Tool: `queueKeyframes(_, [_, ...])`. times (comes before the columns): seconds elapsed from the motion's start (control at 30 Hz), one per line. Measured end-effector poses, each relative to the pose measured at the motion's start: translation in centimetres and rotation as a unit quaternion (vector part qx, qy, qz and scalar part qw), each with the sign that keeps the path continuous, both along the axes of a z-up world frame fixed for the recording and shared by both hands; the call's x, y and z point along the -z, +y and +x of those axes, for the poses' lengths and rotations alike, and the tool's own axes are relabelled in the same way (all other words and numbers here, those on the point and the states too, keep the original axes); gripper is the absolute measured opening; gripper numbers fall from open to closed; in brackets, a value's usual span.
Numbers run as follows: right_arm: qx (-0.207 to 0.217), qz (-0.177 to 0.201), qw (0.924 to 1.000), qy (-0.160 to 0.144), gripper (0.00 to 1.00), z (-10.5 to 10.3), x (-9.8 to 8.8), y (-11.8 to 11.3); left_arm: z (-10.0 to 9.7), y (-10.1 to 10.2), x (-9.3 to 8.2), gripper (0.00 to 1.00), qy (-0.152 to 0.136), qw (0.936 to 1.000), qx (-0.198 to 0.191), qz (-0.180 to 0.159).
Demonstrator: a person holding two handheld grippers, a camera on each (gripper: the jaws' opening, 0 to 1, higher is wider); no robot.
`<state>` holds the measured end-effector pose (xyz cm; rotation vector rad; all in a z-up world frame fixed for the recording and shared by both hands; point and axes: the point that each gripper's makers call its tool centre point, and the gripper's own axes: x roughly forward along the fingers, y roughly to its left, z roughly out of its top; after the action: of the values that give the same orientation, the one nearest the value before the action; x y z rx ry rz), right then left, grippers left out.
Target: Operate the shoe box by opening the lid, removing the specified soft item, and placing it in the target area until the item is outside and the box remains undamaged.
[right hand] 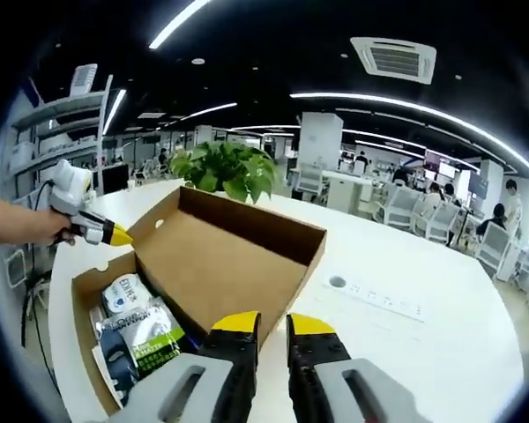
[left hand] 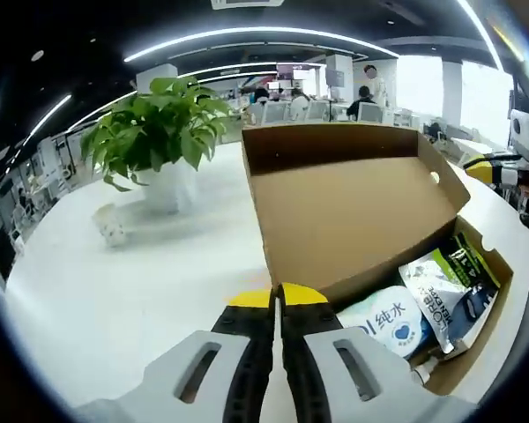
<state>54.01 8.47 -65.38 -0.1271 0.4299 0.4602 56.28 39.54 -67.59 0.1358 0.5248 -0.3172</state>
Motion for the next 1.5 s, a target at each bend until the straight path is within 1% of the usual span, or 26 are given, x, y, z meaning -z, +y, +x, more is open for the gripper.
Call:
queueKeyframes(0.07, [0.004, 0.019, 0.9995, 0.026, 0.07, -0.4, 1.3, 0.1, 0.2, 0.1, 0.0, 0.0, 0.0, 1.0, 0.0, -0.002])
queueKeyframes(0.1, [0.006, 0.023, 0.9994, 0.026, 0.07, -0.3, 1.5, 0.2, 0.2, 0.1, 0.0, 0.0, 0.0, 1.0, 0.0, -0.002])
queueKeyframes(0.2, [0.013, 0.052, 0.9974, 0.049, 0.05, -0.5, 2.4, 0.6, 0.4, 0.1, 0.1, 0.0, 0.0, 1.0, 0.0, -0.005])
queueKeyframes(0.3, [0.016, 0.055, 0.9969, 0.054, 0.03, -0.4, 2.8, 0.7, 0.5, 0.1, 0.1, 0.0, 0.001, 1.0, 0.001, -0.007])
queueKeyframes(0.4, [0.023, 0.062, 0.9962, 0.056, 0.0, 0.0, 2.8, 0.9, 0.6, 0.0, 0.2, 0.0, 0.003, 0.9999, 0.002, -0.01])
queueKeyframes(0.53, [0.03, 0.061, 0.996, 0.057, 0.0, 0.3, 3.0, 0.6, 0.6, 0.0, 0.2, 0.0, 0.004, 0.9999, 0.004, -0.009])
queueKeyframes(1.03, [0.028, 0.054, 0.996, 0.066, 0.0, 0.8, 3.5, 0.6, 1.3, -0.1, 0.7, 0.0, 0.013, 0.9999, -0.001, -0.005])
queueKeyframes(1.33, [0.026, 0.053, 0.9959, 0.069, 0.0, 0.7, 3.5, 0.5, 1.0, -0.3, 0.6, 0.01, 0.022, 0.9997, -0.007, 0.006])
queueKeyframes(1.37, [0.025, 0.054, 0.9959, 0.068, 0.0, 0.6, 3.4, 0.5, 0.9, -0.2, 0.7, 0.02, 0.025, 0.9996, -0.006, 0.009])
queueKeyframes(1.43, [0.022, 0.05, 0.9965, 0.064, 0.0, 0.4, 3.2, 0.4, 0.7, -0.3, 0.6, 0.06, 0.023, 0.9996, -0.002, 0.013])
queueKeyframes(1.5, [0.018, 0.053, 0.9971, 0.052, 0.04, 0.2, 2.8, 0.4, 0.3, -0.6, 0.5, 0.11, 0.022, 0.9996, 0.005, 0.018])
